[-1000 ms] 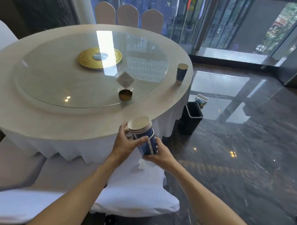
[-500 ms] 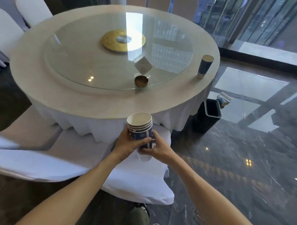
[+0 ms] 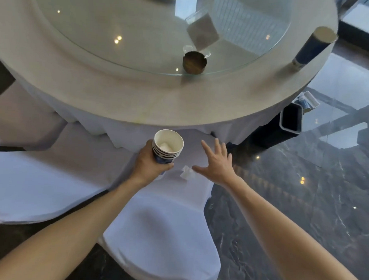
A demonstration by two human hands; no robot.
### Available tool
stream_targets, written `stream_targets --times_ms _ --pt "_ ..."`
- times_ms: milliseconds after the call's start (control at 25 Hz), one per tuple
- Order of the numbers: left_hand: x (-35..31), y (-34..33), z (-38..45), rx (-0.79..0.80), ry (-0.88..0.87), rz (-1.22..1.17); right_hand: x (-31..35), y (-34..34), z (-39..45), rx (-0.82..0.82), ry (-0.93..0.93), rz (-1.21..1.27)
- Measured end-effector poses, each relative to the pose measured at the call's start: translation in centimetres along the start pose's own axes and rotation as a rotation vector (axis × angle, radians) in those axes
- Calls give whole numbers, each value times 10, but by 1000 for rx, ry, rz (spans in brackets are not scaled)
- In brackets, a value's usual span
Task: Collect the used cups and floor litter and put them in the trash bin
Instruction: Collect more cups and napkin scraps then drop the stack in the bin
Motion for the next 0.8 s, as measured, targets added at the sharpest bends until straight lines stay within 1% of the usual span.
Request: stream_targets --times_ms 120,200,320,400,520,680,720,800 --pt "38 4 17 9 55 30 -2 -36 41 78 9 -19" --pt "65 6 33 27 88 31 -1 -59 67 128 49 -64" --pt "102 -3 63 36 65 32 -9 -95 115 195 74 -140" --pt "118 -14 76 11 76 50 -13 -127 139 231 80 -127" --pt "150 -29 100 -54 117 59 -4 -182 167 304 136 -140" --pt "189 -49 105 -124 157 39 8 -257 168 374 222 -229" --pt "196 -54 101 -121 175 38 8 -273 159 368 260 -276" --pt "208 -61 94 -123 201 37 0 -296 143 292 335 -326"
Point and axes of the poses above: each hand's wrist, its own z-axis towards the middle knuckle, its own y-axis out of the back of the hand, x = y × z, the point moved 1 cm from there along z, towards the middle knuckle, and after that the axes turned 11 degrees about -z, right-handed, at the moved point
